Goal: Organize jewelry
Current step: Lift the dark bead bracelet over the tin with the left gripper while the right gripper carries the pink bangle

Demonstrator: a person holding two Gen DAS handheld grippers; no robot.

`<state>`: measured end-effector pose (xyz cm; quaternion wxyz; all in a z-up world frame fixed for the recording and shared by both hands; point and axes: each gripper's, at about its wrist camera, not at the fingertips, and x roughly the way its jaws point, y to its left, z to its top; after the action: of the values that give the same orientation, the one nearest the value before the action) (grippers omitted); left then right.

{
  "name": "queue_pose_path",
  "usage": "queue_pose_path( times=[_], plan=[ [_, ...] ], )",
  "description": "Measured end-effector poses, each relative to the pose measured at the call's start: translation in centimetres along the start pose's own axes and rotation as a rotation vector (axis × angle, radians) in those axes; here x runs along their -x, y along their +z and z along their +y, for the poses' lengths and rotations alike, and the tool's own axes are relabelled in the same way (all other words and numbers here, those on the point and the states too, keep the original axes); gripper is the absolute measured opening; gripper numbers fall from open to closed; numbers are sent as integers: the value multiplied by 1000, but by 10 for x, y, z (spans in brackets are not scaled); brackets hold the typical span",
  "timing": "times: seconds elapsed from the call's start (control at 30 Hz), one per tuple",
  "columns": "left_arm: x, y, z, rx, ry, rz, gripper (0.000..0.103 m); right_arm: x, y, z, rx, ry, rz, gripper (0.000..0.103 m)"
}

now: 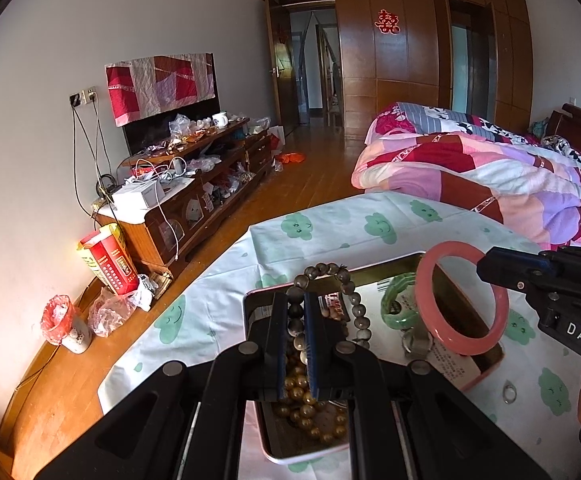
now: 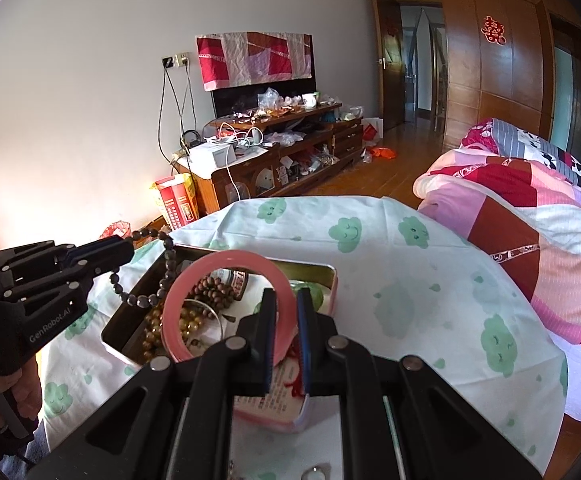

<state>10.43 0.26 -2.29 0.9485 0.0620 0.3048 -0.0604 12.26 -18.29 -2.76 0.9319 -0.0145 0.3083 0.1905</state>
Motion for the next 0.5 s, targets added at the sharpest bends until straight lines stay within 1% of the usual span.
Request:
queue_pose_path(
  times=[0.2, 0.5],
  plan=[
    [-13, 4, 4, 3, 10, 20, 7, -14, 7, 2, -3, -2, 15, 12],
    [-29, 3, 4, -1, 15, 55, 7, -31, 5, 5, -5, -5, 49, 12]
  ],
)
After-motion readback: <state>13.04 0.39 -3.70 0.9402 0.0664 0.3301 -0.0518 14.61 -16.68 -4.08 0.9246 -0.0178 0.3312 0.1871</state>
